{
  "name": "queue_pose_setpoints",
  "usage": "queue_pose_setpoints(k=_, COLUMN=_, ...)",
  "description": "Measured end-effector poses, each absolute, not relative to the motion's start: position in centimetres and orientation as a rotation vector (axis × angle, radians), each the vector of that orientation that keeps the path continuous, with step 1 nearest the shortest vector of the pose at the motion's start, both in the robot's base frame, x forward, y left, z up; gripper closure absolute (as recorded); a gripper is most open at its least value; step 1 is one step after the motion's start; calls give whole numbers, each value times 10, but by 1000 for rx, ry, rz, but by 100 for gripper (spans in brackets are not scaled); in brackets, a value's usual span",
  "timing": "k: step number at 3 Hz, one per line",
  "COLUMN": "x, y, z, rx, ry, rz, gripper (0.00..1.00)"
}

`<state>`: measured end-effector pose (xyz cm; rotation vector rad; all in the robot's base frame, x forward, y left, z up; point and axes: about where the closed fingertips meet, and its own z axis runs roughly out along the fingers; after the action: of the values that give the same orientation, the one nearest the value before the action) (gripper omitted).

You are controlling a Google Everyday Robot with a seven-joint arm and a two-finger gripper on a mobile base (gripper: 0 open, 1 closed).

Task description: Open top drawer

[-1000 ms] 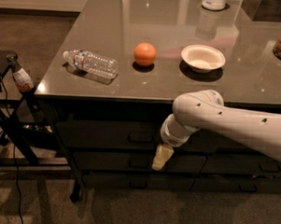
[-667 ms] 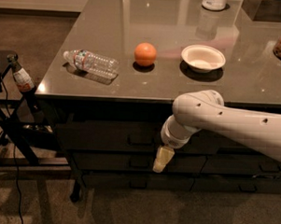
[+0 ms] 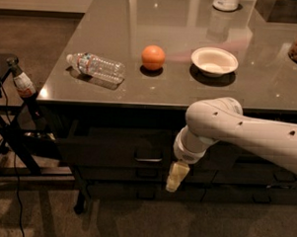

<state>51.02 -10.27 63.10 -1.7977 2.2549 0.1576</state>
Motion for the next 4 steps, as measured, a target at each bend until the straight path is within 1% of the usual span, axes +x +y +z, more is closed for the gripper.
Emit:
queue_pose_setpoints(k=1, x=477, y=-120, z=638, rx=-1827, ry=2288, rz=183, gripper=0)
queue_pose_setpoints(k=2, x=477, y=-120, z=638, rx=-1827, ry=2288, rz=183, gripper=0)
queue_pose_setpoints(k=3, x=466, y=-123, z=636, rx=-1855, ry=2293, rz=208, gripper=0)
queue_pose_setpoints(k=4, x=437, y=-141, z=636, rx=-1870, ry=2367, rz=262, gripper=0)
